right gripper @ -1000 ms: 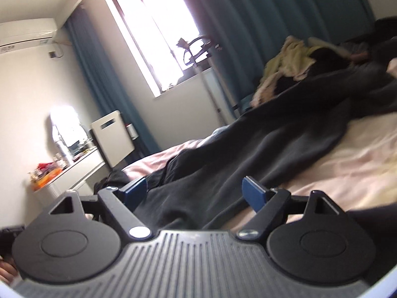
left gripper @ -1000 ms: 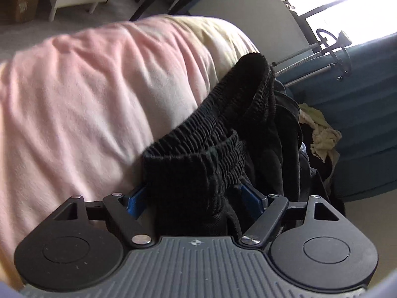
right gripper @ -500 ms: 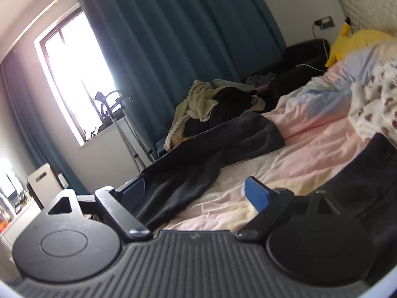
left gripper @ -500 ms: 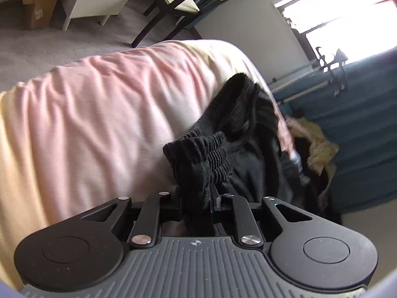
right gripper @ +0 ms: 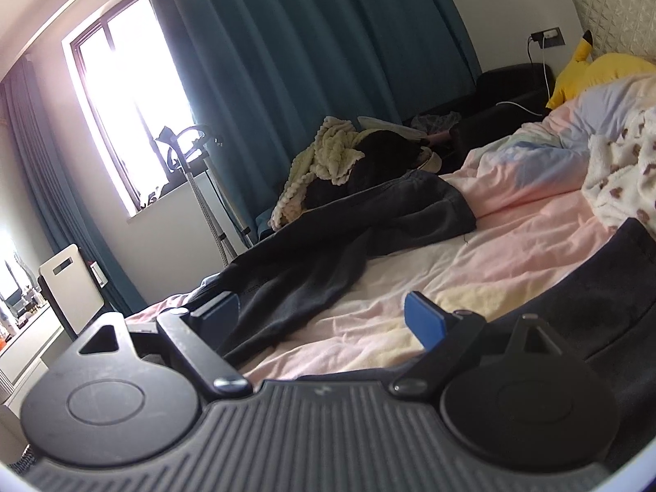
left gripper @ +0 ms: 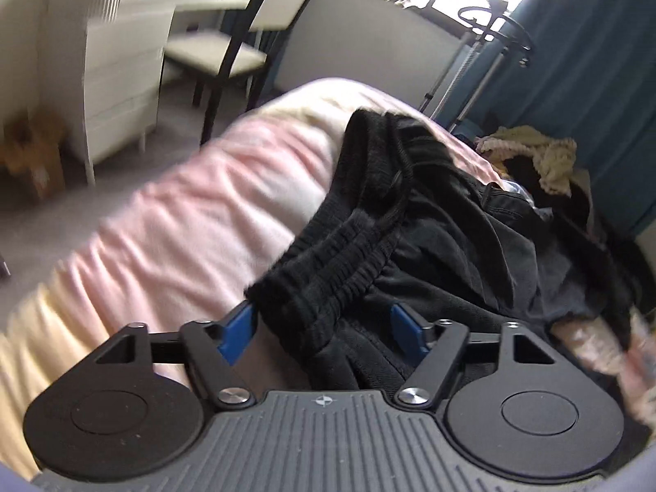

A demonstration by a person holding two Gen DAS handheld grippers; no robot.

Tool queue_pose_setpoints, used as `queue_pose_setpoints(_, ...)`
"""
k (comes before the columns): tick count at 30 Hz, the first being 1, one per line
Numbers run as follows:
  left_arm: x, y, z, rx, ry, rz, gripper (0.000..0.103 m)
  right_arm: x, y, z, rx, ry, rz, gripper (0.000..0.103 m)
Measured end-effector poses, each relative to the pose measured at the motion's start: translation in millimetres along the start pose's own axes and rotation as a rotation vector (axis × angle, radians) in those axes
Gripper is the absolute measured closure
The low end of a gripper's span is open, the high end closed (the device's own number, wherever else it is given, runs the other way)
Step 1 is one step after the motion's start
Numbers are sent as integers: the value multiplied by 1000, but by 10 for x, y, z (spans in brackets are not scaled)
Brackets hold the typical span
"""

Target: Fold clothes

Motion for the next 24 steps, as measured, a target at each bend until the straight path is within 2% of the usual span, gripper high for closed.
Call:
queue_pose_setpoints(2, 219, -165, 93, 58, 66, -7, 17, -37, 8, -6, 4, -11, 1, 14)
queue_pose_setpoints(5, 743, -353, 253, 152, 158, -58, 13, -69, 6, -12, 8, -13, 9, 14)
queue_pose_setpoints(8, 1389, -415, 350, 215, 230, -178, 10, -73, -5, -11, 16, -13, 9, 14)
queue_pose_setpoints(10, 1794, -308, 366, 188, 251, -291, 10, -57, -20, -4, 17, -12, 5, 14)
queue_pose_setpoints(11, 1987, -220, 354, 174, 260, -324, 10, -47, -29, 0, 17, -11, 2, 14)
queue_pose_setpoints(18, 3167, 383, -50, 94, 331, -440, 10, -19, -62, 22, 25, -40, -18, 14)
queue_pose_setpoints(21, 3466, 695, -314, 57, 355, -465, 10, 32, 12, 60, 9, -29, -15, 14)
queue_pose_setpoints(24, 3531, 1082, -493, -17, 320, -497, 10, 111, 193, 165, -3, -14, -12, 14)
Point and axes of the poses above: each gripper's, at about its wrist camera, not at the fingertips, and y roughly the way its jaws point, x to its right, z to its top, the point moved 3 cm from there along y, roughly the way its jaws point, and after that the axes turned 5 degrees about -z, right-handed, at the moved point
